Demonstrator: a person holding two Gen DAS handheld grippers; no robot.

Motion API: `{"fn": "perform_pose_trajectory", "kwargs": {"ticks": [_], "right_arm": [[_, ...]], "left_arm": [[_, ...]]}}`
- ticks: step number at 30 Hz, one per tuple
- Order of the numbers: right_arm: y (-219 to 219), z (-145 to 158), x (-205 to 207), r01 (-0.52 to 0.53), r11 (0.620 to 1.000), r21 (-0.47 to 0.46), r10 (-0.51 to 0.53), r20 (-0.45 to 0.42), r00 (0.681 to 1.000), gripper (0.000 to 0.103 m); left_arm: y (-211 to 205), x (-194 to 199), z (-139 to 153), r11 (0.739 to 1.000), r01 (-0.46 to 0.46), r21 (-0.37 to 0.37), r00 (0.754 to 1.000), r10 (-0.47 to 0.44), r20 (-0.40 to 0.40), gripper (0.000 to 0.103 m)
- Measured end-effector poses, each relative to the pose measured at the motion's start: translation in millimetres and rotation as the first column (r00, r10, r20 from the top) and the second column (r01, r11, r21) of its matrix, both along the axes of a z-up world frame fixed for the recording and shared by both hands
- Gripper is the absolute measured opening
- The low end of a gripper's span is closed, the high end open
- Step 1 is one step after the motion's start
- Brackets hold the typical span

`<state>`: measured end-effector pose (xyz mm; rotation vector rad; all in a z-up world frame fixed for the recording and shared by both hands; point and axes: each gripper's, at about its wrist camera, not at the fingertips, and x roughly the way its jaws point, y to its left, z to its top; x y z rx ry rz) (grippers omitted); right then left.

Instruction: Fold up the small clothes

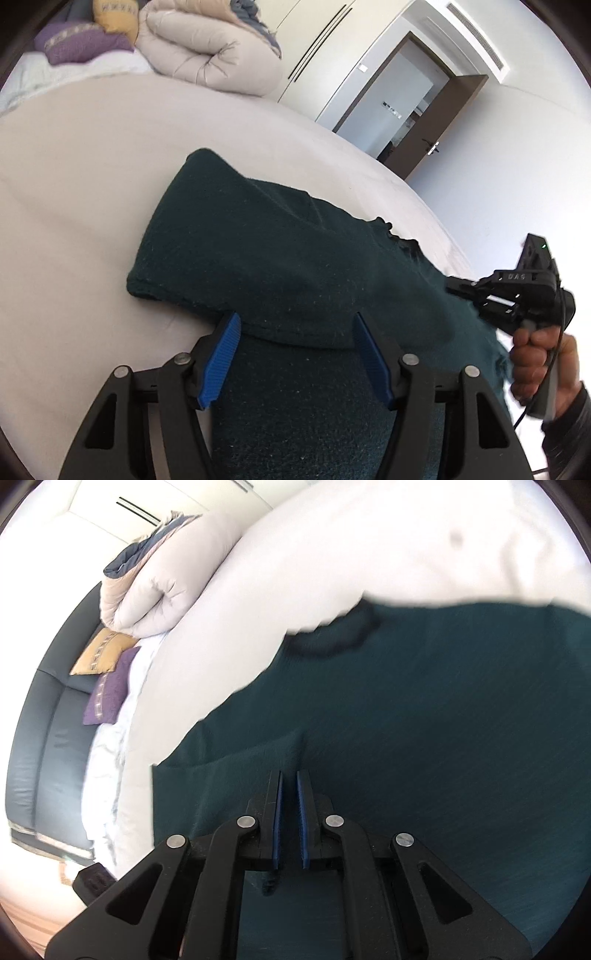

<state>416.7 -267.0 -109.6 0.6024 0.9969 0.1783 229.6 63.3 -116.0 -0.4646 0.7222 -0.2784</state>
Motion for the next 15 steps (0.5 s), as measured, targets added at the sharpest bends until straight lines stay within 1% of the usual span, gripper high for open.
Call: {"fn": "perform_pose_trajectory", "kwargs": {"ticks": [2,4,5,6,7,8,10,12,13,15], "right_arm": [[-18.4,-0.5,0.4,0.048,0.999,0.004,-0.048,-0.010,0.999,0.002],[-36.5,-4.2,1.4,0.096,0.995,0.006,-0.096,-0.024,0.995,0.002],[-39.8,-7.5,1.2,0.100,0.995,0.024,-0.099,-0.035,0.994,0.002],[-39.2,-9.8,1.6,0.071,0.996,0.058,-0.069,-0.040,0.997,0.002],[-55.2,-15.6,-8.5,0.036,0.995,0.095,-0.032,-0.045,0.998,0.002],[-48.0,-21.6,-8.3,-0.008,0.990,0.142,0.018,-0.071,0.997,0.002],[-30.5,-29.8,-6.6,-0.062,0.987,0.146,0.079,-0.115,0.990,0.003],[-8.9,-36.8,-1.1,-0.097,0.984,0.148,0.115,-0.116,0.987,0.004],[-3.0,-40.1,1.2,-0.103,0.983,0.151,0.122,-0.124,0.985,0.008],[7.4,-51.2,6.5,-0.103,0.973,0.207,0.135,-0.145,0.980,0.024]], "left_arm": [[-5.6,-3.3,3.3,1.000,-0.001,0.023,1.000,0.001,0.019,0.066],[-4.6,-7.0,6.3,1.000,-0.009,0.012,0.999,0.009,0.045,0.066],[0.1,-2.6,5.2,1.000,-0.014,0.006,0.999,0.014,0.050,0.067],[1.7,-0.7,4.4,1.000,-0.018,0.000,0.999,0.018,0.052,0.067],[4.9,4.6,2.7,1.000,-0.018,-0.002,0.999,0.018,0.050,0.067],[5.0,5.2,2.4,1.000,-0.018,-0.001,0.998,0.018,0.052,0.067],[5.3,4.7,2.7,1.000,-0.015,0.000,0.998,0.015,0.061,0.067],[6.6,2.2,2.7,1.000,-0.018,-0.001,0.998,0.018,0.066,0.067],[8.5,0.8,2.6,1.000,-0.019,-0.005,0.997,0.019,0.068,0.067],[11.7,-2.2,3.0,1.000,-0.022,-0.019,0.997,0.024,0.080,0.068]]}}
